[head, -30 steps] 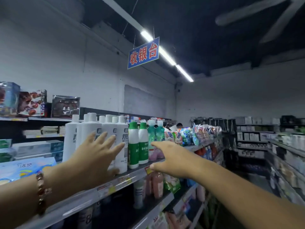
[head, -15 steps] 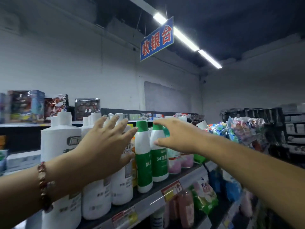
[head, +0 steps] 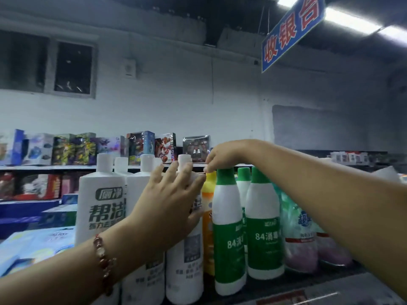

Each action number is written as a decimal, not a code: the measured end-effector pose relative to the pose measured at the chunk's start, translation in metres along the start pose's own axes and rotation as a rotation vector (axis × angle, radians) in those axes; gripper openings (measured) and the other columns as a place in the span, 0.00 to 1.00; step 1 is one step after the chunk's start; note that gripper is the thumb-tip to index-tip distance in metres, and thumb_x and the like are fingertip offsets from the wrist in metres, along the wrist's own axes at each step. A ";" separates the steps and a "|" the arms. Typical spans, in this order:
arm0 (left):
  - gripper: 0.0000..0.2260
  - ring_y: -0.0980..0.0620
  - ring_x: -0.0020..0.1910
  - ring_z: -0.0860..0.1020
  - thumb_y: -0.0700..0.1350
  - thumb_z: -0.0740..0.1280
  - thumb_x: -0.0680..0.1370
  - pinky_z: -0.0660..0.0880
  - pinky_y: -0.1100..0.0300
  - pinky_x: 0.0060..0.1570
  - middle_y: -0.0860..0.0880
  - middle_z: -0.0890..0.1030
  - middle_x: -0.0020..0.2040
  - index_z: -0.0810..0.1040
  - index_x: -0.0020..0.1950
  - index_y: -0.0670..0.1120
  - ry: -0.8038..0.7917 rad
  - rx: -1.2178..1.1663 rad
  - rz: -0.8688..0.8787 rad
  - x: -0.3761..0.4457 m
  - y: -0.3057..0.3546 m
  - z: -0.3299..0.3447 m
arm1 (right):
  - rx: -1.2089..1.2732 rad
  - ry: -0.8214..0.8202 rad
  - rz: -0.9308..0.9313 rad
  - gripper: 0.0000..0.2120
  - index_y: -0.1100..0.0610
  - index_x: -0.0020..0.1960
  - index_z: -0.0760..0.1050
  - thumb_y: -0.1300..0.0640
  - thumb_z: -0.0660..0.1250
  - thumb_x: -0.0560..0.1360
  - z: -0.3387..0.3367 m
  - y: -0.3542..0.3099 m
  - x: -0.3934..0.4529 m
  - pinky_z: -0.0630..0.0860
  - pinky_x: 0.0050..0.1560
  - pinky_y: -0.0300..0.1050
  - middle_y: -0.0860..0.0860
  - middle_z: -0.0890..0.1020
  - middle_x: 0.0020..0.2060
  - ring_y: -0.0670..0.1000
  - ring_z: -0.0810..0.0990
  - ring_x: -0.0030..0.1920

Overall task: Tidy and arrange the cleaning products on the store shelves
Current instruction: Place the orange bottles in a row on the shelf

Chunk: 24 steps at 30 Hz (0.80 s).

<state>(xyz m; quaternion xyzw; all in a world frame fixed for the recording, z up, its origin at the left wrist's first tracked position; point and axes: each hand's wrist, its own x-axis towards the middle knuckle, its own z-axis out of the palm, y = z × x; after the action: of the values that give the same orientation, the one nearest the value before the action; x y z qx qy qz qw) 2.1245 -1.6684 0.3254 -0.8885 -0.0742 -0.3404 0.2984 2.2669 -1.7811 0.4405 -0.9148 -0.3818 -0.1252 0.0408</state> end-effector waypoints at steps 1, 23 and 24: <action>0.33 0.35 0.67 0.77 0.65 0.53 0.75 0.72 0.34 0.65 0.38 0.76 0.71 0.73 0.74 0.49 0.016 -0.003 -0.007 -0.001 0.003 0.001 | 0.000 -0.058 0.025 0.19 0.53 0.61 0.78 0.41 0.67 0.78 0.004 0.001 0.013 0.74 0.64 0.52 0.52 0.78 0.65 0.56 0.77 0.62; 0.32 0.42 0.76 0.66 0.66 0.53 0.78 0.62 0.40 0.76 0.47 0.69 0.77 0.61 0.79 0.54 0.042 -0.106 -0.097 0.001 0.018 -0.011 | 0.292 -0.049 -0.021 0.18 0.65 0.64 0.76 0.55 0.71 0.79 -0.045 0.031 0.032 0.83 0.48 0.48 0.59 0.83 0.54 0.57 0.83 0.52; 0.31 0.43 0.75 0.68 0.66 0.53 0.78 0.64 0.41 0.75 0.46 0.71 0.75 0.63 0.78 0.54 0.048 -0.101 -0.101 0.002 0.020 -0.015 | 0.306 0.026 -0.033 0.17 0.65 0.63 0.77 0.55 0.71 0.79 -0.054 0.037 0.026 0.83 0.48 0.48 0.60 0.84 0.54 0.57 0.84 0.51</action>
<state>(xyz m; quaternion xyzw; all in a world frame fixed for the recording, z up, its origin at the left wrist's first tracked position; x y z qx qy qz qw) 2.1242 -1.6928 0.3258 -0.8891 -0.0947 -0.3796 0.2374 2.2998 -1.7987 0.5003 -0.8897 -0.4110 -0.0783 0.1825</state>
